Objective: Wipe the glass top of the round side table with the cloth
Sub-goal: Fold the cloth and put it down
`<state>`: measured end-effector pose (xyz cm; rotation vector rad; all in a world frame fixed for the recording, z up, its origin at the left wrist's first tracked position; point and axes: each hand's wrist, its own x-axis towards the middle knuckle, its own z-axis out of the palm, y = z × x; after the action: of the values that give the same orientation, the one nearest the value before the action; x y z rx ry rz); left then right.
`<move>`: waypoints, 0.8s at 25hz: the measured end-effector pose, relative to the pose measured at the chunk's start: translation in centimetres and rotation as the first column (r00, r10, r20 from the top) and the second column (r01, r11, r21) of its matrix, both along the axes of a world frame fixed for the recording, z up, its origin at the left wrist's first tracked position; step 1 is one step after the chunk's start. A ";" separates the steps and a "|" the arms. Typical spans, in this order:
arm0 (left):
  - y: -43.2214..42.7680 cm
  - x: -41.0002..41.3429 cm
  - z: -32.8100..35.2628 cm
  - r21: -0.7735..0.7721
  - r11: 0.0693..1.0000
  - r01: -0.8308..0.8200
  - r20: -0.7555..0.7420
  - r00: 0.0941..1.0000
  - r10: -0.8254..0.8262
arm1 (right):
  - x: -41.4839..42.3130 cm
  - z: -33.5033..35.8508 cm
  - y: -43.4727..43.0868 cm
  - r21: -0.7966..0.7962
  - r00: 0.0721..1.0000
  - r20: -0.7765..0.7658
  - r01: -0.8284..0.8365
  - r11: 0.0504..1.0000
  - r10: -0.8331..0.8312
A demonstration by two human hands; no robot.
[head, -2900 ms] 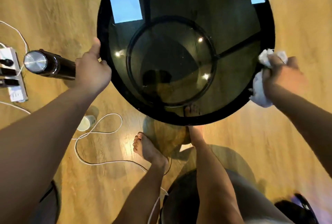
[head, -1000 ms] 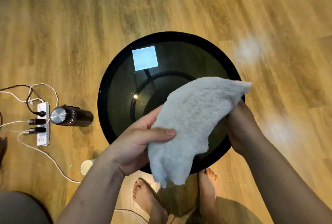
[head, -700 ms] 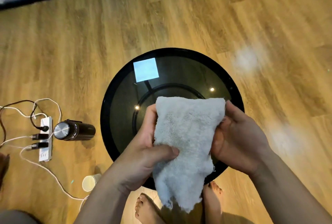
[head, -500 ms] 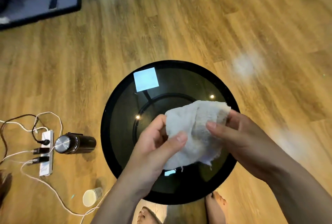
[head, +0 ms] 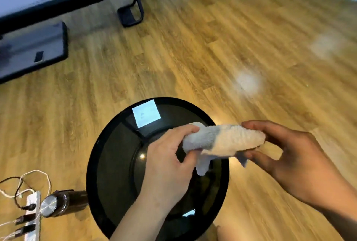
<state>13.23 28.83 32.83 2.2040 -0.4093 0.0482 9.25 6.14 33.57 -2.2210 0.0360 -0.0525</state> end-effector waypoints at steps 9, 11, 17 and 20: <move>-14.2 -3.5 -5.0 -0.291 0.920 0.262 -0.604 0.696 -0.389 | -10.3 -5.6 -10.5 0.327 0.859 -0.309 0.500 0.802 -0.409; -16.3 -4.7 -8.0 -0.327 0.935 0.134 -0.786 0.510 -0.348 | -12.2 -8.7 -12.0 0.261 0.771 -0.430 0.605 0.752 -0.470; -21.1 -9.1 -20.1 -0.316 0.945 0.081 -0.919 0.220 -0.327 | -19.4 -20.5 -16.9 0.431 0.490 -0.849 0.859 0.276 -0.198; -23.3 -10.3 -26.3 -0.180 0.922 0.344 -0.917 0.280 -0.284 | -20.8 -26.4 -18.5 0.255 0.416 -0.853 0.859 0.444 -0.315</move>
<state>2.95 5.52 6.58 1.7485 -0.1485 -1.4432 -11.55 -12.40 7.16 -1.1936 1.2104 0.3571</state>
